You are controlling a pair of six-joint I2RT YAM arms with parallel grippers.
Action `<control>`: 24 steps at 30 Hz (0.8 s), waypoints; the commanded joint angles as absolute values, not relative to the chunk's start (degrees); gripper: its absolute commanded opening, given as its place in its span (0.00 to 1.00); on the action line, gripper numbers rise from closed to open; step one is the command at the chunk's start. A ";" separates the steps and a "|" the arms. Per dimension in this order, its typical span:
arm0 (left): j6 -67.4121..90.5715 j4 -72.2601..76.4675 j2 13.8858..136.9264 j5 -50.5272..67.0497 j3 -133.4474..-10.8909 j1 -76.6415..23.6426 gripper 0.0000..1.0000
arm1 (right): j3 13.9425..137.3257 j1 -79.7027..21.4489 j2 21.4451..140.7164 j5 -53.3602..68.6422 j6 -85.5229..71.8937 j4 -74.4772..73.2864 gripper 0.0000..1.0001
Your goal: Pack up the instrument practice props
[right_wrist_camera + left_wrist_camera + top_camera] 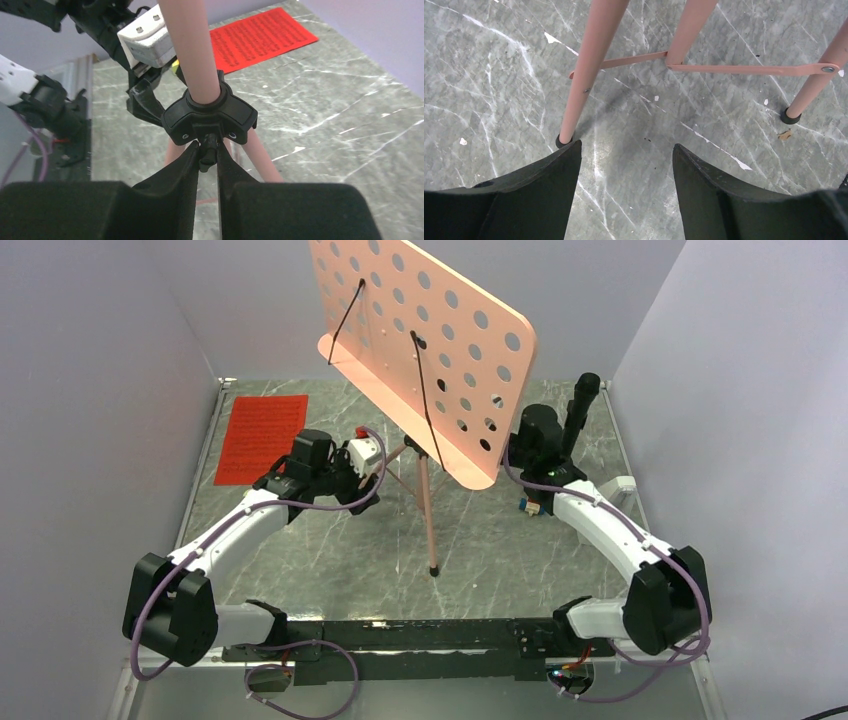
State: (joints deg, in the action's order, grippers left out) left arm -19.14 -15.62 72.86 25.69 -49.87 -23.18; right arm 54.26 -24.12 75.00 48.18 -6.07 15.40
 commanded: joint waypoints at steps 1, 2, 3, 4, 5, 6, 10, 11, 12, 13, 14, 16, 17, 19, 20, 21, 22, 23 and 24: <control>-18.13 -13.15 71.81 27.09 -50.05 -22.72 0.72 | 55.06 -24.43 72.04 44.32 7.40 11.10 0.13; -18.11 -13.08 71.85 27.08 -50.09 -22.68 0.72 | 54.76 -24.44 71.55 43.77 9.09 10.77 0.11; -18.03 -13.07 71.82 27.15 -50.10 -22.60 0.72 | 54.45 -24.43 71.05 43.25 11.18 10.65 0.09; -18.06 -13.05 71.90 27.08 -50.10 -22.55 0.72 | 54.03 -24.46 70.49 43.02 13.42 10.81 0.08; -18.02 -13.14 71.89 27.07 -50.09 -22.51 0.72 | 53.69 -24.48 69.99 42.91 16.05 10.92 0.07; -18.02 -13.23 71.89 27.07 -50.10 -22.50 0.72 | 53.50 -24.56 69.60 42.83 19.34 10.67 0.06; -18.07 -13.46 72.07 27.25 -50.01 -22.50 0.72 | 52.89 -25.14 68.10 43.54 35.72 8.30 0.05; -17.90 -13.48 72.11 27.32 -50.05 -22.50 0.72 | 52.23 -25.55 67.53 43.84 40.65 7.94 0.05; -17.82 -13.52 72.20 27.44 -50.14 -22.50 0.72 | 51.25 -25.99 66.98 44.20 45.47 7.96 0.05; -17.71 -13.50 72.31 27.51 -50.25 -22.49 0.72 | 50.14 -26.50 66.49 44.33 50.94 8.29 0.05; -17.69 -13.46 72.45 27.58 -50.46 -22.50 0.72 | 49.13 -27.12 66.07 44.59 57.18 7.92 0.05; -17.66 -13.56 72.80 27.58 -50.89 -22.46 0.72 | 47.18 -28.28 65.56 44.94 72.16 5.31 0.05; -17.65 -13.54 72.92 27.53 -51.15 -22.45 0.72 | 45.25 -28.77 65.32 44.69 82.75 4.83 0.05; -17.55 -13.40 73.03 27.52 -51.49 -22.58 0.72 | 41.29 -29.20 65.09 44.15 96.98 6.36 0.09; -17.44 -13.28 73.04 27.59 -51.50 -22.59 0.72 | 39.46 -29.22 65.23 44.19 101.72 8.69 0.16; -17.46 -13.11 73.05 27.59 -51.50 -22.59 0.72 | 38.29 -29.30 65.40 44.27 105.46 10.70 0.25; -17.46 -13.09 72.92 27.62 -51.49 -22.59 0.72 | 37.98 -29.27 65.60 44.40 108.02 11.06 0.35; -17.47 -13.09 72.82 27.60 -51.44 -22.57 0.72 | 38.39 -29.25 65.77 44.65 109.75 10.28 0.47; -17.41 -13.10 72.67 27.55 -51.29 -22.59 0.72 | 39.16 -29.26 65.78 44.81 110.49 8.58 0.55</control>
State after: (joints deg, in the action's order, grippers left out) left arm -18.26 -15.18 72.97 25.80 -49.87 -22.68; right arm 41.10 -28.75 64.66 42.81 90.04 14.96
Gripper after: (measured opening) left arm 0.719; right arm 0.420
